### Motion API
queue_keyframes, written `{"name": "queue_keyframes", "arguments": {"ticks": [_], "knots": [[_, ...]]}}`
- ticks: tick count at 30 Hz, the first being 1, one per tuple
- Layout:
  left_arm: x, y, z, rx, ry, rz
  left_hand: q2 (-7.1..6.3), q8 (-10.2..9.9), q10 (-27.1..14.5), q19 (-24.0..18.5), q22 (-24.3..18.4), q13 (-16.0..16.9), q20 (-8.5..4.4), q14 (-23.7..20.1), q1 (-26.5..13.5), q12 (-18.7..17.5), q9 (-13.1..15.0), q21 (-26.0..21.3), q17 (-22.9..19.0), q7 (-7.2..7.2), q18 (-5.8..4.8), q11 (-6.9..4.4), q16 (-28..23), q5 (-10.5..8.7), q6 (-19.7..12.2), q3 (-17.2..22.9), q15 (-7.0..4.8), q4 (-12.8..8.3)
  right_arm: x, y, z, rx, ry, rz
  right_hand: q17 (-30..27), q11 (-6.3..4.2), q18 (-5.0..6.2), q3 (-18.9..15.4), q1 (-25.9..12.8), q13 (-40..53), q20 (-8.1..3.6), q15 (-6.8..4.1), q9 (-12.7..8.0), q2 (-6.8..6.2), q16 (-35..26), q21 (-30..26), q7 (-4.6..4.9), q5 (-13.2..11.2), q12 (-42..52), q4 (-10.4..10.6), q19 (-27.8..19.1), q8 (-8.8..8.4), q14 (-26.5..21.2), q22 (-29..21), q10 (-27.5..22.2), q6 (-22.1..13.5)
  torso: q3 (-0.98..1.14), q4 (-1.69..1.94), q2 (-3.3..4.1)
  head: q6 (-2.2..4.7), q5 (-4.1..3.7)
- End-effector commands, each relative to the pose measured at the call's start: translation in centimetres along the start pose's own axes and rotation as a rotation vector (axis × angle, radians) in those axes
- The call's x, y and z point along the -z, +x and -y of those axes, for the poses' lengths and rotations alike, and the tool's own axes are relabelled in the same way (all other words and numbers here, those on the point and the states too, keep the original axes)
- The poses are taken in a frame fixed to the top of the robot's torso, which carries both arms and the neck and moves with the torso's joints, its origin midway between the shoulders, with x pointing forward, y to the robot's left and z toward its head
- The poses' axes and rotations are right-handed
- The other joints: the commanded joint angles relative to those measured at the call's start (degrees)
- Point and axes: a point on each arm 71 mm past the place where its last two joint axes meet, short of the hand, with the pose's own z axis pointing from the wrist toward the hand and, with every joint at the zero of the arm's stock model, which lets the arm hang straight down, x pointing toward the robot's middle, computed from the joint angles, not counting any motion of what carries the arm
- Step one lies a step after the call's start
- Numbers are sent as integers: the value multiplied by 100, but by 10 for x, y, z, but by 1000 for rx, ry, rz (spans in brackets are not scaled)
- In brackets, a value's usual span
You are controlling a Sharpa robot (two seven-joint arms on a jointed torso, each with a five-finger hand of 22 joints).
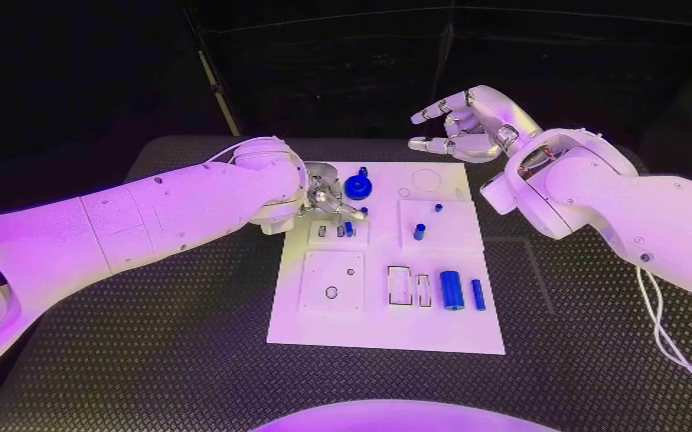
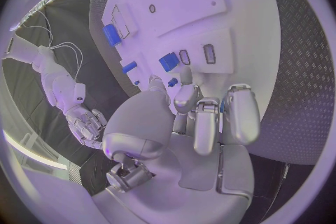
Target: Assemble the parts on the task board
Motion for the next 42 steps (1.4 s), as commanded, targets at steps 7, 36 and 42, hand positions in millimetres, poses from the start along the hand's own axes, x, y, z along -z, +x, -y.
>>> {"name": "queue_keyframes", "arguments": {"ticks": [7, 36, 42], "knots": [[-3, 2, 5, -31, -6, -30, 20, 59, 25, 27, 20, 43, 5, 594, 107, 47, 47, 45, 1507, 0, -116, -18, 17, -36, -63, -43, -32, 8, -2, 2, -2, -5, -5, -22, 1063, 6, 58, -47, 70, -13, -19, 1, -9, 36, -48, -48, -8, 58, -43, -18, -61, 41, 496, -47, -46, -29, -3, 10, -2, -46, -13], [-3, 6, 12, -46, 8, -50, 116, 153, 11, -12, 19, 70, 15, 594, 490, 60, 227, 38, 1507, 1, -109, -15, 17, -33, -142, 0, -23, -81, -4, 4, 1, -4, 5, -38, 1027, 2, 70, -44, 111, -17, -22, -3, -8, 53, -66, -82, -12, 93, -44, -43, -93, 59, 487, -108, -51, -23, -7, 7, -3, -82, -9], [-3, 6, 13, -46, 10, -50, 238, 182, 3, -22, 26, 77, 19, 594, 748, 58, 303, 36, 1507, 2, -107, -14, 17, -32, -178, 150, -21, -192, -4, 4, 1, -4, 7, -40, 1029, 1, 70, -43, 121, -18, -23, -5, -7, 57, -65, -84, -13, 101, -44, -50, -93, 64, 488, -110, -52, -20, -7, 9, -5, -90, -11]]}}
